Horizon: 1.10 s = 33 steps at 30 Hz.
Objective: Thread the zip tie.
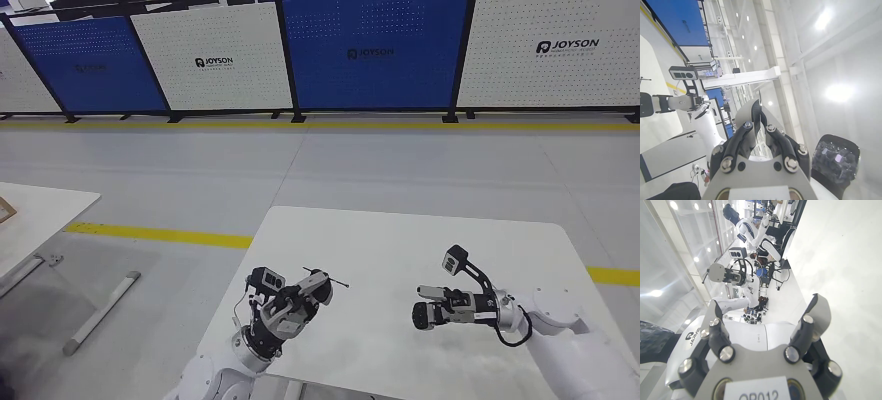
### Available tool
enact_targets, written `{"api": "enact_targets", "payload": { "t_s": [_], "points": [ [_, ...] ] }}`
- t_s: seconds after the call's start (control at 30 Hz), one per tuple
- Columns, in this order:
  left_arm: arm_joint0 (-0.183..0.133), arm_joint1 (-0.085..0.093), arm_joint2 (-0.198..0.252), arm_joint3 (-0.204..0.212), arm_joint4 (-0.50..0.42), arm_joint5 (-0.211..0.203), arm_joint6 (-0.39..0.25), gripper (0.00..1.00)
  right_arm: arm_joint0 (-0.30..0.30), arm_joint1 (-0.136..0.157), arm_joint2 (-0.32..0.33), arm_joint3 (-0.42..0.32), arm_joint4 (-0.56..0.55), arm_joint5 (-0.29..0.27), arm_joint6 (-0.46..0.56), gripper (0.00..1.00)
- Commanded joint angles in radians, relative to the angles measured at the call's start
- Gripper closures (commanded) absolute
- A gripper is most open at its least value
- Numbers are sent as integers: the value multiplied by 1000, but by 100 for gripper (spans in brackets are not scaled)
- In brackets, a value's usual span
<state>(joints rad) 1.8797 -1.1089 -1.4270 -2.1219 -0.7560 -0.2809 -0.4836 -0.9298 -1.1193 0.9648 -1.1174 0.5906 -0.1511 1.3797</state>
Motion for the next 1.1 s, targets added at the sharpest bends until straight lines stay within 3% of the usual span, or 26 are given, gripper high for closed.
{"api": "enact_targets", "payload": {
  "t_s": [0.0, 0.07, 0.17, 0.47, 0.57, 0.6, 0.93, 1.07],
  "points": [
    [-9, 0, 3, 6, 16, 13, 11, 100, 0, 0, 0, 0, 0, 0, 0, 0],
    [-21, 0, 6, 17, 104, 20, 48, 100, 0, 0, 0, 0, 0, 0, 0, 0],
    [-37, 0, 40, 39, 192, 95, 72, 100, 0, 0, 0, 0, 0, 0, 0, 0],
    [-138, -2, 138, 176, 404, 317, 135, 100, 0, 0, 0, 0, 0, 0, 0, 0],
    [-160, -4, 157, 208, 427, 325, 157, 100, 0, 0, 0, 0, 0, 0, 0, 0],
    [-162, -7, 158, 205, 401, 304, 165, 100, 0, 0, 0, 0, 0, 0, 0, 0],
    [-162, -7, 158, 205, 401, 304, 165, 100, 0, 0, 0, 0, 0, 0, 0, 0],
    [-190, -11, 190, 242, 486, 335, 240, 100, 0, 0, 0, 0, 0, 0, 0, 0]
  ]
}}
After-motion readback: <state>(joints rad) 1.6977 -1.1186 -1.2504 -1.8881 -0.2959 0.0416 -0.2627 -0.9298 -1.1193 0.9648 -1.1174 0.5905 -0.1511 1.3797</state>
